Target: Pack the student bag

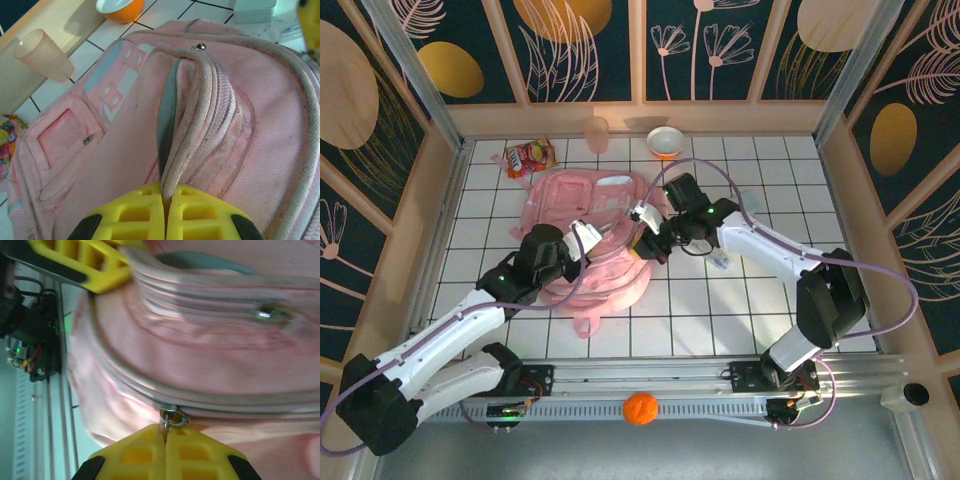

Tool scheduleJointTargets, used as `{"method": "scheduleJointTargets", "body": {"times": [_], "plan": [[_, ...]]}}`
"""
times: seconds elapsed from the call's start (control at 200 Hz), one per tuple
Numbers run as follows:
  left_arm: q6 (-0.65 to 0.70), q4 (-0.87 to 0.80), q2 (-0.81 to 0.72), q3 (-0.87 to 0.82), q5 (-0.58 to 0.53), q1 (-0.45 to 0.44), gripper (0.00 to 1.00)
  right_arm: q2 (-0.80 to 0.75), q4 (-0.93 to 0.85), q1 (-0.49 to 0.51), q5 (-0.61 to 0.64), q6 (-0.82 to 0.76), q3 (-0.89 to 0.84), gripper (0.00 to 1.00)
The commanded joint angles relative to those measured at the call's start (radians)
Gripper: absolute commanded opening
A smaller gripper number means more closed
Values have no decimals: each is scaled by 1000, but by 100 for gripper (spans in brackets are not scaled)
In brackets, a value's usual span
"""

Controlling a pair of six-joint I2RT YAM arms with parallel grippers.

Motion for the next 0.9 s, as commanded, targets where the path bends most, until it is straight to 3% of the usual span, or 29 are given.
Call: {"method": "scheduleJointTargets", "body": {"times": [0.0, 0.21, 0.455, 0.686, 0.896], "plan": [[-125, 92, 34, 63, -103, -23, 0, -68, 85, 39, -20, 142, -39, 0], [-284, 21, 83, 109, -153, -51, 0, -141, 201, 87, 51, 408, -125, 0], [-443, 148, 13, 8, 33, -52, 0, -191, 299, 117, 177, 709, -194, 0], [-598, 115, 102, 83, 129, -52, 0, -214, 248, 105, 318, 742, -221, 0], [-617, 0, 72, 97, 218, -53, 0, -146, 245, 5, 300, 658, -192, 0]]}}
